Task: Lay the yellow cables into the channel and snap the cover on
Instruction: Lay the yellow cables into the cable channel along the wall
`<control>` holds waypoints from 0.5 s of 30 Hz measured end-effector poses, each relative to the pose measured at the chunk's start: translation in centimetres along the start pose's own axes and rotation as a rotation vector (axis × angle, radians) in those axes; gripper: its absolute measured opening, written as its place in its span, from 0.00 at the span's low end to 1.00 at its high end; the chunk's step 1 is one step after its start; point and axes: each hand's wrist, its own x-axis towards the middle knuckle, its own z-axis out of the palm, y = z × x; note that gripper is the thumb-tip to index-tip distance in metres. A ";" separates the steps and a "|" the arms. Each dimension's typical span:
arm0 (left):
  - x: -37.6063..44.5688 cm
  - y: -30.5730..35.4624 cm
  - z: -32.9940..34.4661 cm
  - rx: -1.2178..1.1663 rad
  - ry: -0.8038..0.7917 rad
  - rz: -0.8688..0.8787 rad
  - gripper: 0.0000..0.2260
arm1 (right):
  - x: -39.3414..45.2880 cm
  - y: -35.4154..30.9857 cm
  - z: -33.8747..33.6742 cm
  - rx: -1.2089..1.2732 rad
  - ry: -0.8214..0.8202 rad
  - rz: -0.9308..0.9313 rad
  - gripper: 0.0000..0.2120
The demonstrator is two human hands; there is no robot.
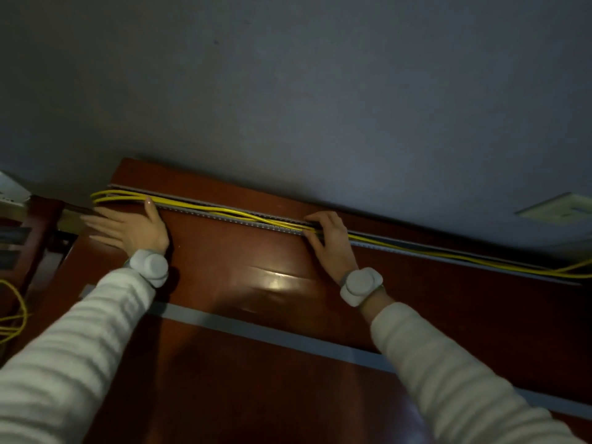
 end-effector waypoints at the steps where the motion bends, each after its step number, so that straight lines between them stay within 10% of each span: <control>1: 0.2 0.4 0.1 -0.011 -0.031 -0.021 0.41 | 0.1 -0.4 0.3 0.001 0.000 -0.007 0.10; 15: 3.4 2.4 0.8 0.165 -0.027 0.270 0.33 | 0.9 -1.3 4.1 -0.038 0.013 -0.005 0.12</control>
